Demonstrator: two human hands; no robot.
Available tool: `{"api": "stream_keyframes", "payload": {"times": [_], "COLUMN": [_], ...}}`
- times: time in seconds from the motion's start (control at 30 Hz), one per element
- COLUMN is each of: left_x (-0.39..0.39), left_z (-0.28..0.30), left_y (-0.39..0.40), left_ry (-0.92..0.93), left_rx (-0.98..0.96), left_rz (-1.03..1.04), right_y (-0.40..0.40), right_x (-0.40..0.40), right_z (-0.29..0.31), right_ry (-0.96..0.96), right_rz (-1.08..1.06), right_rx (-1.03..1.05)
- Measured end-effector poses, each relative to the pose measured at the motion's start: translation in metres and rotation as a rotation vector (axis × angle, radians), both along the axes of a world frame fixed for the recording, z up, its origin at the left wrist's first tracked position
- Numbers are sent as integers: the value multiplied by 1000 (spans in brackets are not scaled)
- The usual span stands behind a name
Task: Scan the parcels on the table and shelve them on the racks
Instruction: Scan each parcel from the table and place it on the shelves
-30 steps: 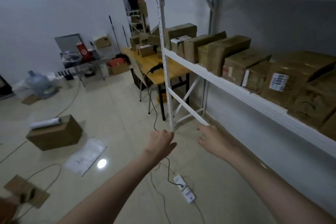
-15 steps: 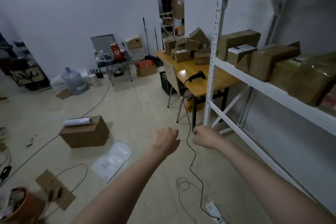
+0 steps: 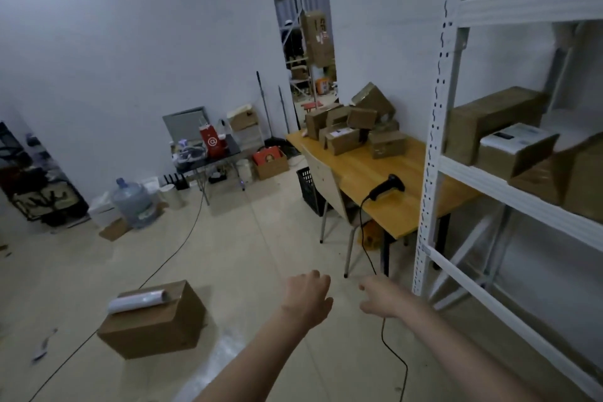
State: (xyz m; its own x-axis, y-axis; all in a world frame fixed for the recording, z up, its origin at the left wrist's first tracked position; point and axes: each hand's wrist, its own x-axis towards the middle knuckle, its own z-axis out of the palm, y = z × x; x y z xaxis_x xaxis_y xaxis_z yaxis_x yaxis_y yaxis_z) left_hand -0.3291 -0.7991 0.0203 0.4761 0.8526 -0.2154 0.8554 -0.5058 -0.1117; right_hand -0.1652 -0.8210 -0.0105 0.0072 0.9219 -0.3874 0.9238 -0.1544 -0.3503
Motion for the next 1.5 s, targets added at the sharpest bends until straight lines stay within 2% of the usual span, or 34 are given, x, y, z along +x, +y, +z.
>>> {"api": "stream_keyframes", "payload": {"times": [0.13,0.4,0.6,0.77,1.1,1.27,1.5], "left_x": [-3,-19,-37,-18,94,178,290], "left_z": [-13,-54,-41,-27,-28,-20,-30], "left_y": [71,227,374,464,597,664,748], "left_ry": [39,64,75,66,23,36,-17], "left_rx": [-15,-113,-70,-53,40,82,81], "left_rz": [-56,-178,-295,-400,-561,-574,-627], "right_y": [56,192,318,396,508,586,649], "right_x": [-9,-43,-70,-60,32,117,227], "right_z": [-4,-42,-33,-12,-11,-16,-40], "right_ry": [-78,-95,-75,-101,-48,-89,-33], "right_rz": [4,-77,-229,-322,-394,-436,-525], "right_rx": [-3,-69,-29,-13,26,21,31]}}
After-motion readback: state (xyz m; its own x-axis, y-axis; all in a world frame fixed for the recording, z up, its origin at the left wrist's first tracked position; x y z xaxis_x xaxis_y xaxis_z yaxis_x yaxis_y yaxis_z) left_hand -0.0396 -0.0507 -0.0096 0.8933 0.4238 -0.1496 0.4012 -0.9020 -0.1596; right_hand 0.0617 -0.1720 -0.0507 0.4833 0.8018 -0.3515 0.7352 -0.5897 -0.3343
